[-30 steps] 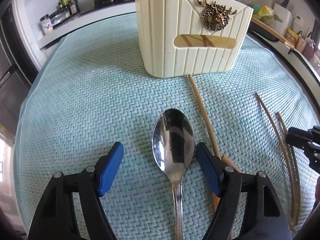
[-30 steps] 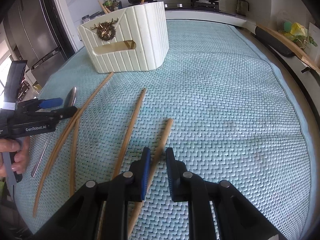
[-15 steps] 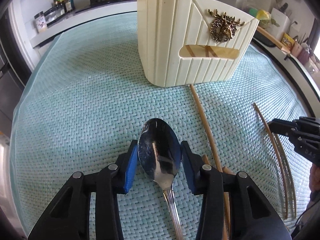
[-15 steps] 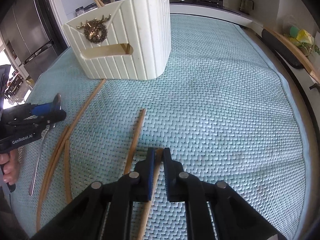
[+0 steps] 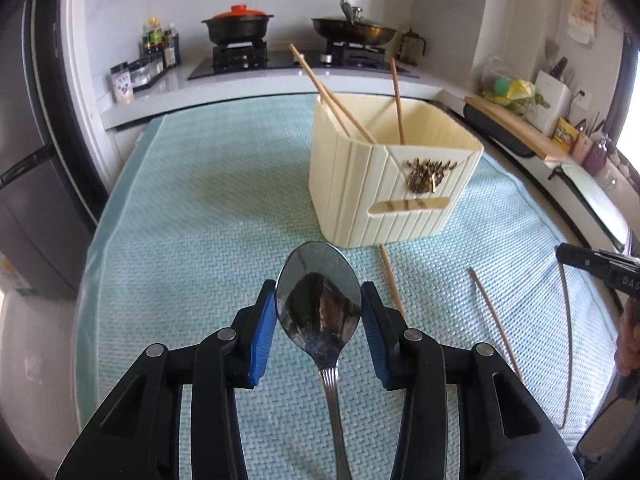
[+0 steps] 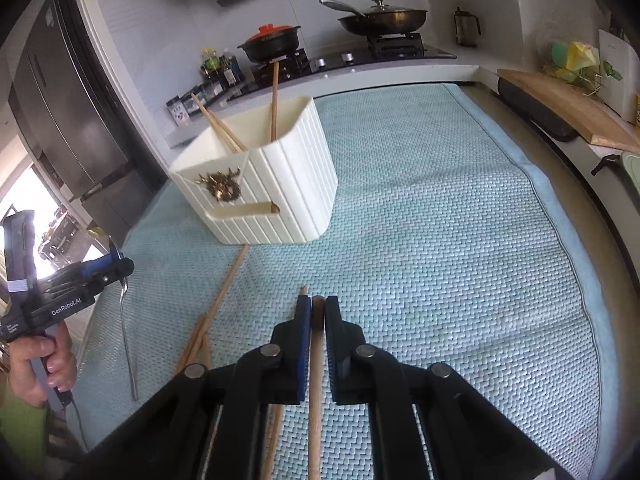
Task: Organize utensils
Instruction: 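Lift the spoon with the left tool while the right tool carries its chopstick over the box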
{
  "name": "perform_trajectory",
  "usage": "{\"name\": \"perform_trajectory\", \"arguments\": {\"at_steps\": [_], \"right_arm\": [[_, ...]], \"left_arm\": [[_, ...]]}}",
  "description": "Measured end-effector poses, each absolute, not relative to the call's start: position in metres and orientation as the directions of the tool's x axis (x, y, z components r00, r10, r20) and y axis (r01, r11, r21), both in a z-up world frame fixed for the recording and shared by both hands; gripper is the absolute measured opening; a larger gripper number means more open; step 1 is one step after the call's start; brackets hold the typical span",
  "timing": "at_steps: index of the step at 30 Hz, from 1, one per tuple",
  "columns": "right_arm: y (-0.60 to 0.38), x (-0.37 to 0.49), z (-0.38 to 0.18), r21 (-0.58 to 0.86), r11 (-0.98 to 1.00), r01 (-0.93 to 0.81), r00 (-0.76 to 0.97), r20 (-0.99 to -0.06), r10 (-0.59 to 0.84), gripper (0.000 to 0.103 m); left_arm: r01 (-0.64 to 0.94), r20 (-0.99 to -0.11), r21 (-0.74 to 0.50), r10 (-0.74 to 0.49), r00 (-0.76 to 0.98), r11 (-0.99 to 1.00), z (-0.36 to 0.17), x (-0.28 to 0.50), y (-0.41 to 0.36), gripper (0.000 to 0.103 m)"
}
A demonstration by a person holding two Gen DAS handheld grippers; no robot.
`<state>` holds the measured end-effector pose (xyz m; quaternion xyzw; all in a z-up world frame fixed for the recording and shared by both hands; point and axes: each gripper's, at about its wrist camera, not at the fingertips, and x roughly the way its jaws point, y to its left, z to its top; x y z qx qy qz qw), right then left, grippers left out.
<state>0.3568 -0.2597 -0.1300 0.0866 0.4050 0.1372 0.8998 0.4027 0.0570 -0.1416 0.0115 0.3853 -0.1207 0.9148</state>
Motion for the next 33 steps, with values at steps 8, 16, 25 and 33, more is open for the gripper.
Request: {"name": "perform_trajectory", "arguments": {"at_steps": [8, 16, 25, 33], "right_arm": [[-0.257, 0.318, -0.078, 0.291, 0.920, -0.263, 0.726, -0.568, 0.388, 0.007], [-0.253, 0.292, -0.057, 0.278, 0.915, -0.291, 0.766, -0.505, 0.397, 0.007], [-0.249, 0.268, -0.030, 0.229, 0.919, -0.320, 0.808, -0.440, 0.391, 0.007], [-0.247, 0.255, -0.005, 0.194, 0.923, -0.331, 0.846, -0.372, 0.382, 0.007]], "left_arm": [[0.214, -0.637, -0.070, -0.209, 0.742, 0.974, -0.103, 0.371, 0.065, 0.041], [0.212, -0.608, -0.076, -0.213, 0.765, 0.974, -0.087, 0.353, 0.066, 0.041], [0.189, -0.596, -0.092, -0.206, 0.776, 0.978, -0.079, 0.343, 0.074, 0.041], [0.183, -0.575, -0.139, -0.230, 0.785, 0.973, -0.059, 0.337, 0.078, 0.041]]}}
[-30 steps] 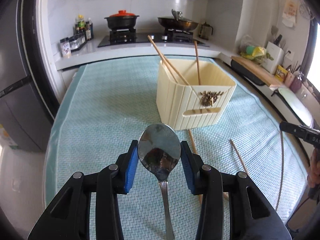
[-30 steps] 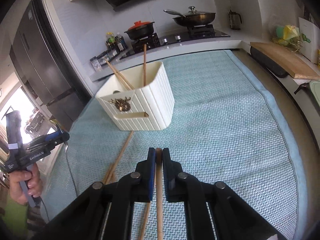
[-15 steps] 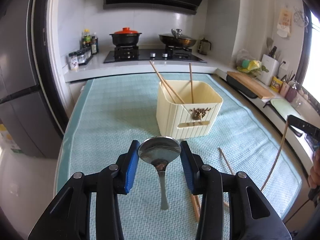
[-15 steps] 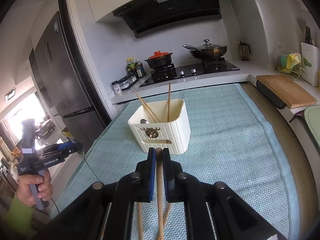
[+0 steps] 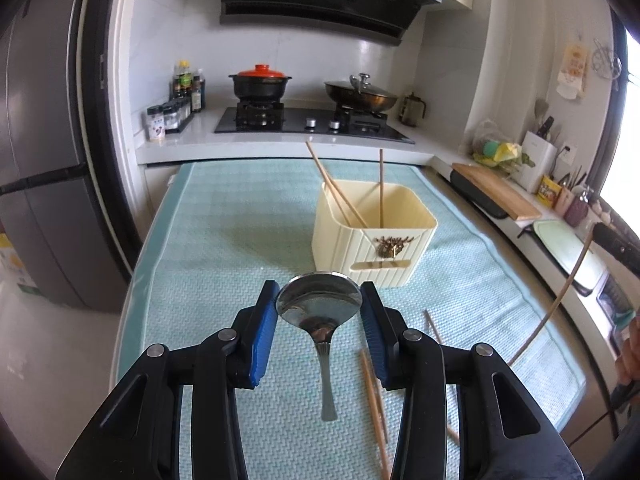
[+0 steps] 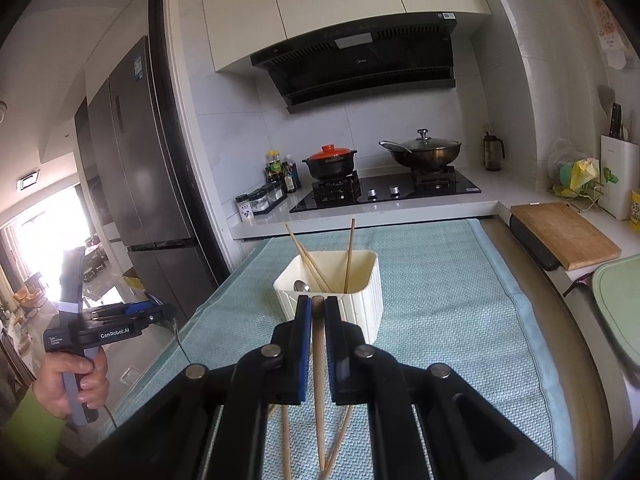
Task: Organize utensils
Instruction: 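Lift the spoon with the left tool while the right tool carries its chopstick over the box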
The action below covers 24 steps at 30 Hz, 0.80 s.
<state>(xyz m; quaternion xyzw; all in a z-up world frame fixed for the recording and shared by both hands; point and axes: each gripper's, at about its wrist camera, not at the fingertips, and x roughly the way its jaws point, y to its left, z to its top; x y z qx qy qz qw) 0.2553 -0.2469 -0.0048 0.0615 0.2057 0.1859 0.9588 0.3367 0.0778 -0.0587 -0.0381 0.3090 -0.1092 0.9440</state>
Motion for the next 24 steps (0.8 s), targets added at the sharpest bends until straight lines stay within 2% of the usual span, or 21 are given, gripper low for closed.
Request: {"name": "perform_trajectory", "arguments": {"at_steps": [15, 24], "right_arm": [[-0.235, 0.276, 0.046, 0.126, 0.919, -0.373, 0.876, -0.279, 0.393, 0.007], [-0.225, 0.321, 0.092, 0.093, 0.923, -0.374, 0.899, -0.208, 0.385, 0.007]], "left_arm": [[0.222, -0.508, -0.174, -0.281, 0.815, 0.959, -0.003, 0.357, 0.070, 0.041], [0.237, -0.444, -0.187, -0.297, 0.845, 0.953, 0.045, 0.403, 0.054, 0.041]]}}
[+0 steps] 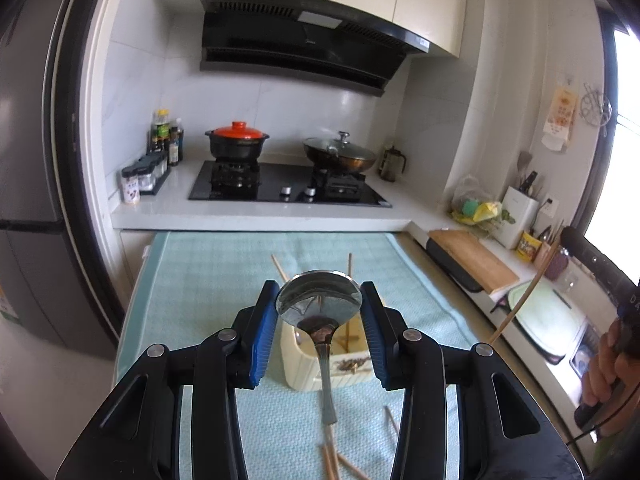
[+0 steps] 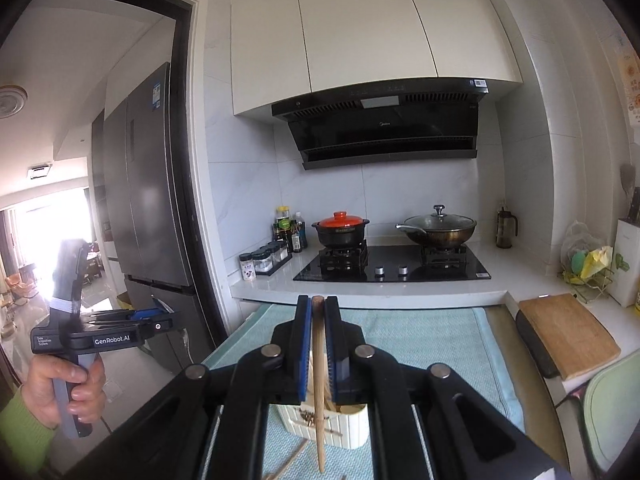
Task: Organize utensils
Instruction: 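Lift the spoon with the left tool while the right tool carries its chopstick over the box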
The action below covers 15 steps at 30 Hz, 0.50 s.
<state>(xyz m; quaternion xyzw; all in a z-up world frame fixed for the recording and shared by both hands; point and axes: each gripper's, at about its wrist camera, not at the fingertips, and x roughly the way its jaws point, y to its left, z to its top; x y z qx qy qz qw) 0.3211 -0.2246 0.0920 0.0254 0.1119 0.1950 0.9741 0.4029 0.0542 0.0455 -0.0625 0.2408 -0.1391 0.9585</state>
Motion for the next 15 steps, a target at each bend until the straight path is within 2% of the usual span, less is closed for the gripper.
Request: {"name": "perform_trajectory", "arguments": {"at_steps": [8, 11, 15], "right_arm": [[-0.207, 0.378, 0.112, 0.072, 0.931, -0.359, 0.918, -0.152, 0.366, 0.007], [-0.200, 0.397, 0.106, 0.062, 0.933, -0.355, 0.922, -0.139, 0.361, 0.007], [-0.193, 0.428, 0.083, 0.068, 0.929, -0.364, 0.913, -0.173, 0.370, 0.007]], "left_arm": [[0.224, -0.411, -0.204, -0.291, 0.864, 0.953, 0.058, 0.463, 0.038, 0.041], [0.219, -0.434, -0.209, -0.291, 0.853, 0.953, 0.044, 0.485, 0.030, 0.041], [0.207, -0.484, -0.214, -0.288, 0.826, 0.955, 0.015, 0.512, 0.020, 0.041]]}}
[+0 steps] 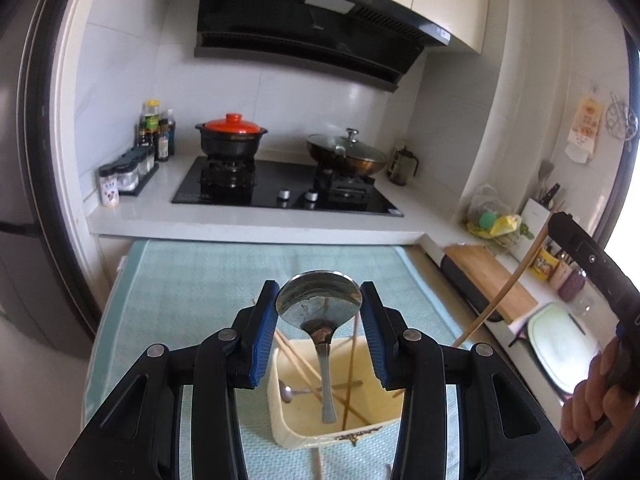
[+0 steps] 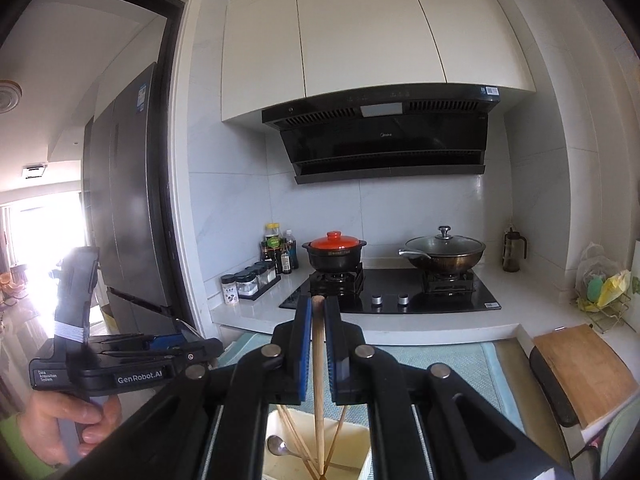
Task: Organize utensils
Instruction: 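Lift the spoon with the left tool while the right tool carries its chopstick over the box, then open the left tool over the box while the right tool releases its chopstick into it, then withdraw both open tools back over the remaining chopsticks on the towel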
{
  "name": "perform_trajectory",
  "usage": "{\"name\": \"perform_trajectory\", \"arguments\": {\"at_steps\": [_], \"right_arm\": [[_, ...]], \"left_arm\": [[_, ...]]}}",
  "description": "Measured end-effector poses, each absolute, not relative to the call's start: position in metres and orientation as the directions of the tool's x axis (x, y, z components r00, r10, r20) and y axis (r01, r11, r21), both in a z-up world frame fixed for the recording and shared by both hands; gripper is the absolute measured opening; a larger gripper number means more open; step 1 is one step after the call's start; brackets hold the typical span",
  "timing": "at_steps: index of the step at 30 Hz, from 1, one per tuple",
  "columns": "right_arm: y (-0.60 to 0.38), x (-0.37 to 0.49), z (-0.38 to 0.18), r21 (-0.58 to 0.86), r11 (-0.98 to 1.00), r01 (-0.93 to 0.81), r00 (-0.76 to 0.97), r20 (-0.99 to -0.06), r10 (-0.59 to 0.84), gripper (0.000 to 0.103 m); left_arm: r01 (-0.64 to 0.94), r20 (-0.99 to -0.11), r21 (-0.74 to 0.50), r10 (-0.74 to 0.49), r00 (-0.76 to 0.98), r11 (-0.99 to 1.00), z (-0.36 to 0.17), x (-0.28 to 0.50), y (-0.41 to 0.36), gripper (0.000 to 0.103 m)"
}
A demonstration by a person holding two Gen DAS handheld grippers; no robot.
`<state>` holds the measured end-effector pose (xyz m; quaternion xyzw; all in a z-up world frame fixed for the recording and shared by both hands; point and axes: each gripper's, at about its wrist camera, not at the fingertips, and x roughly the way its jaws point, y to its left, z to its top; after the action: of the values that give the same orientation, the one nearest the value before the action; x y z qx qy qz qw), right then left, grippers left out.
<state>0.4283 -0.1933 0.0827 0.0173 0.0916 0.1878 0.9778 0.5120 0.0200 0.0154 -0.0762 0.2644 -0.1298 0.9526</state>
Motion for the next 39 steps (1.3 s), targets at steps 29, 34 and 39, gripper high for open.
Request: {"name": "perform_trajectory", "arguments": {"at_steps": [29, 34, 39], "right_arm": [[-0.195, 0.453, 0.031, 0.054, 0.937, -0.346, 0.855, -0.394, 0.338, 0.058], [-0.211, 0.371, 0.028, -0.026, 0.941, -0.338, 0.869, -0.393, 0.301, 0.069], [-0.228, 0.296, 0.001, -0.076, 0.954, -0.289, 0.881, -0.410, 0.234, 0.070]], "left_arm": [[0.144, -0.584, -0.102, -0.176, 0.792, 0.984, -0.027, 0.480, 0.035, 0.086], [0.140, -0.589, -0.050, -0.142, 0.796, 0.989, -0.034, 0.396, 0.055, 0.093], [0.130, -0.607, -0.043, -0.129, 0.784, 0.991, -0.059, 0.318, 0.062, 0.095]]}}
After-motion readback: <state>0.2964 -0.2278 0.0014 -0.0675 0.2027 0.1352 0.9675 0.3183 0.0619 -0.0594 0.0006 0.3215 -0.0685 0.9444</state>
